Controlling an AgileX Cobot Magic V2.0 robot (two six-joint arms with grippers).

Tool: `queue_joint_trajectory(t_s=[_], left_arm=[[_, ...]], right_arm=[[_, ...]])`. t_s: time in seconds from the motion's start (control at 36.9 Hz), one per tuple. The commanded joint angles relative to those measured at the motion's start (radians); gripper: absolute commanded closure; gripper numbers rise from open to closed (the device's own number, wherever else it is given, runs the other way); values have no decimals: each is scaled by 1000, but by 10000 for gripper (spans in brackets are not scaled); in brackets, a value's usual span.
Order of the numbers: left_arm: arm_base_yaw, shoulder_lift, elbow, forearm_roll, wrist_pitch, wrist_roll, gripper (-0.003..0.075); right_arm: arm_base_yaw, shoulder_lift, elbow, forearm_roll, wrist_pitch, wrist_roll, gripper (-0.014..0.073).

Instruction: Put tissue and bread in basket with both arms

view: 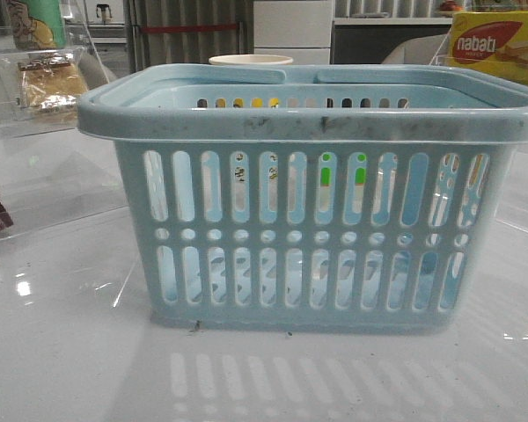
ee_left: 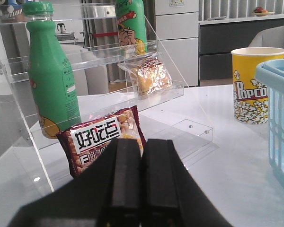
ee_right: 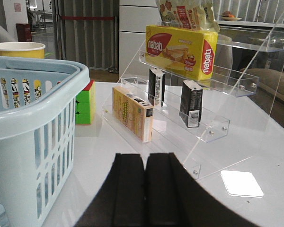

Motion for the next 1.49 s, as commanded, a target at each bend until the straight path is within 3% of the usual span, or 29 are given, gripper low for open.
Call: queue_joint_trajectory(t_s=[0.0,0.68,0.84,0.92,1.03,1.19,1.33,1.46], left_arm=[[1,-17,-1,-7,-87,-7,630],[1,-17,-1,-7,-98,-7,630],[1,-17,-9,-9,-201,-7,630],[1,-17,-53,-9,-250,-7,630],[1,1,-175,-9,-205,-7,630],[1,134,-422,-9,-83,-7,630],[1,300,-632,-9,99,-7,630],[1,417,-712,-9,202,-7,630]], right_arm=[[-6,-18,1,-11,-96,1,536],[-6,-18,1,-11,-114,1,536],[-6,-18,-12,-11,-129,1,536],[-6,-18,-59,-11,-145,1,536],[-6,-15,-155,-21,-143,0,536],[-6,69,-373,-68,-19,0,536],[-6,208,-550,-111,159,0,536],[-6,357,-682,-111,370,0,536]])
